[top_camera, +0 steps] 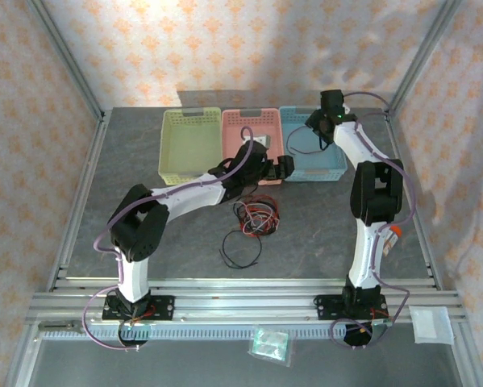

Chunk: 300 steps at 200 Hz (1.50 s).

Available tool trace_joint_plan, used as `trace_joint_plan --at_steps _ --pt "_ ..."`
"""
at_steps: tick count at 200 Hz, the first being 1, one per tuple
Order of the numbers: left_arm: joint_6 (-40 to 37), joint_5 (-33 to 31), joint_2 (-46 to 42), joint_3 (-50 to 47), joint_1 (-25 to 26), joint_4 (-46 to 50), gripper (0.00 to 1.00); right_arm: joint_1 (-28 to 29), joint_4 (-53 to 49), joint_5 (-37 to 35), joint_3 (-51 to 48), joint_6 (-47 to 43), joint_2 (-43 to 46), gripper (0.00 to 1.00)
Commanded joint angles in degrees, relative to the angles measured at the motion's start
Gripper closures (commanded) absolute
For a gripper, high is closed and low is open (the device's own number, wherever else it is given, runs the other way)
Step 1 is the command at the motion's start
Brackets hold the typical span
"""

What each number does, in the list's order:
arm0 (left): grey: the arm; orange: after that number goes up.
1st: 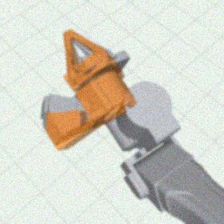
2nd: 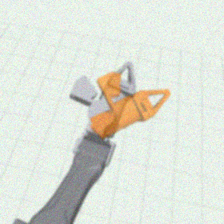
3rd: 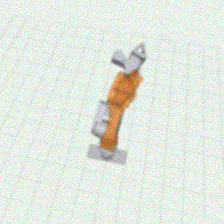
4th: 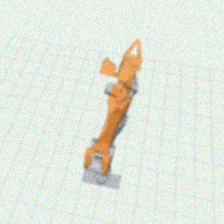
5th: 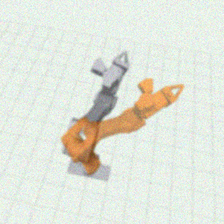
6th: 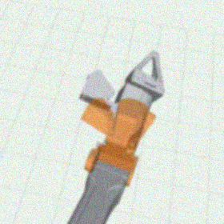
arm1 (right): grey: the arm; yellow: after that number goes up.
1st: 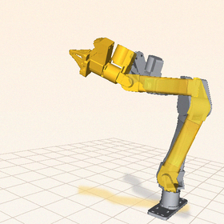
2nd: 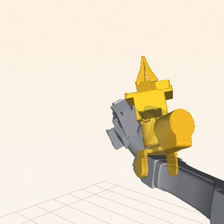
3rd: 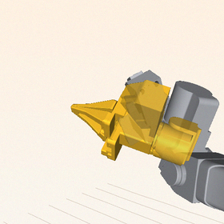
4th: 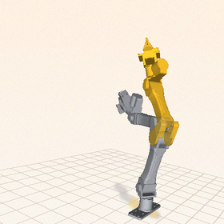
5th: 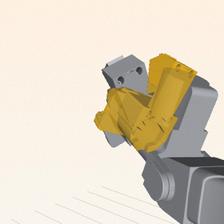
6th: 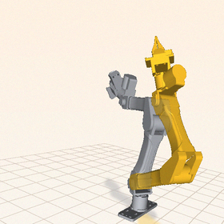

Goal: Untangle the cables

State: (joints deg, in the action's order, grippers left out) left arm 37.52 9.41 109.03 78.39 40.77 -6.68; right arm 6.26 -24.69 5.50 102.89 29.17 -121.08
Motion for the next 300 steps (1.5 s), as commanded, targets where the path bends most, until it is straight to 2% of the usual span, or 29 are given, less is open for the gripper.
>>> trace_joint_plan --at_steps 1,36,48,73,104,133,156,179,208,227,244,263,276,300 --pt "1.5 -1.5 1.8 2.0 0.2 1.4 0.02 0.8 -1.8 -6.7 -3.2 -3.2 4.8 0.4" --pt "-0.2 -2.1 0.7 1.3 1.1 4.7 0.02 3.9 2.3 -10.1 -12.2 -5.4 13.4 0.39" --pt "-1.6 -3.0 -3.1 -0.9 1.6 6.1 0.02 5.2 5.5 -9.1 -17.2 -4.7 17.7 0.4" --pt "-3.0 -3.4 -9.9 -9.7 2.0 6.5 0.02 8.5 11.1 -6.7 -26.8 -2.0 26.5 0.42" --pt "-3.5 -4.0 -19.1 -19.7 2.0 8.2 0.03 16.3 11.2 -9.1 -33.4 -2.6 33.4 0.43" --pt "0.0 -6.5 -28.6 -30.0 1.1 6.7 0.06 22.3 12.0 -8.8 -40.6 -2.8 38.7 0.46" --pt "3.7 -5.7 -35.5 -37.7 -1.4 3.5 0.06 27.2 15.8 -7.2 -46.4 -6.4 41.8 0.45" --pt "6.6 -2.5 -41.1 -43.8 -4.3 -0.1 0.06 32.0 14.7 -3.9 -47.7 -9.2 40.8 0.43" --pt "9.3 1.6 -45.2 -49.1 -6.8 -3.9 0.05 37.7 11.9 0.4 -46.0 -14.6 37.2 0.45" --pt "11.5 3.8 -46.8 -52.1 -8.3 -7.2 0.06 40.3 6.8 -2.4 -42.6 -15.4 33.8 0.48" --pt "12.3 5.1 -47.6 -53.8 -8.7 -9.3 0.06 41.6 0.4 -8.3 -39.2 -9.4 31.1 0.5" --pt "13.1 7.4 -47.2 -55.1 -9.2 -11.3 0.05 43.8 -9.3 -17.3 -35.4 3.5 28.4 0.49" --pt "15.0 9.6 -46.5 -56.7 -9.9 -14.7 0.05 45.5 -14.3 -19.5 -33.1 9.8 26.8 0.47" --pt "19.1 14.1 -44.7 -60.3 -11.7 -23.8 0.05 49.4 -20.1 -21.5 -29.1 15.3 24.1 0.43"
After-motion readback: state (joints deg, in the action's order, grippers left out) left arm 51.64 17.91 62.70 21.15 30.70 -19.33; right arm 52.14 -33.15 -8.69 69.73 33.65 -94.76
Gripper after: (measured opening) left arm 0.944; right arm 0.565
